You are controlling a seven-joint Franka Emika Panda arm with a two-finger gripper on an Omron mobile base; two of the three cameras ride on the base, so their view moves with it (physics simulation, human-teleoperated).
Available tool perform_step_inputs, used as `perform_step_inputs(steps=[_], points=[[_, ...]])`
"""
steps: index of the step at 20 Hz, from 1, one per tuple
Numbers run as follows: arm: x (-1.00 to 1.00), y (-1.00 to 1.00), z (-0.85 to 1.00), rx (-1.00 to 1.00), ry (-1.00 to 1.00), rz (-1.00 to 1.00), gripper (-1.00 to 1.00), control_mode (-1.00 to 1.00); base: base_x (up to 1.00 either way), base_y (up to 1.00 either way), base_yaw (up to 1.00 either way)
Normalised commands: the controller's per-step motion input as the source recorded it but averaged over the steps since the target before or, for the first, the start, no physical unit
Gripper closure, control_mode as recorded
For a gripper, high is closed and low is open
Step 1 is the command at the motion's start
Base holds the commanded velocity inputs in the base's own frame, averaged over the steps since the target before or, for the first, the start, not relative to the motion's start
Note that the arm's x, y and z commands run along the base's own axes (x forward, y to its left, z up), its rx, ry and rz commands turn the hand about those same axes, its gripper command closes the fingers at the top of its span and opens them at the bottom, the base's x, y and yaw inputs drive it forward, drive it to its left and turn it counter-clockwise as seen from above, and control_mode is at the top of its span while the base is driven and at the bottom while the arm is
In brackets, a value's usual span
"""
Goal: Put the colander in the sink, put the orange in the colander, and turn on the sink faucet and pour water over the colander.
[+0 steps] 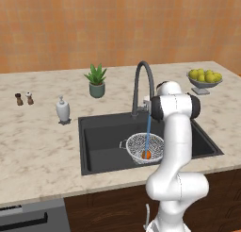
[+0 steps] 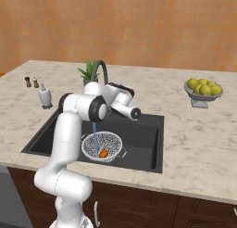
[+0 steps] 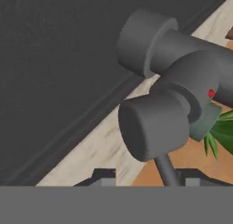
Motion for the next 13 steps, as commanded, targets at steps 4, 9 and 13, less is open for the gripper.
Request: perform_step_inputs(steps=[4, 9, 13], points=[[-0.02, -1.0, 0.01, 0.55, 0.25, 0.0, 1.0, -1.0, 0.0, 0.0, 0.0], [-0.49, -0.72, 0.83, 0.25, -0.25, 0.04, 1.0, -1.0, 0.0, 0.0, 0.0], [-0.81, -0.43, 0.91, 0.1, -0.46, 0.02, 1.0, -1.0, 0.0, 0.0, 0.0]])
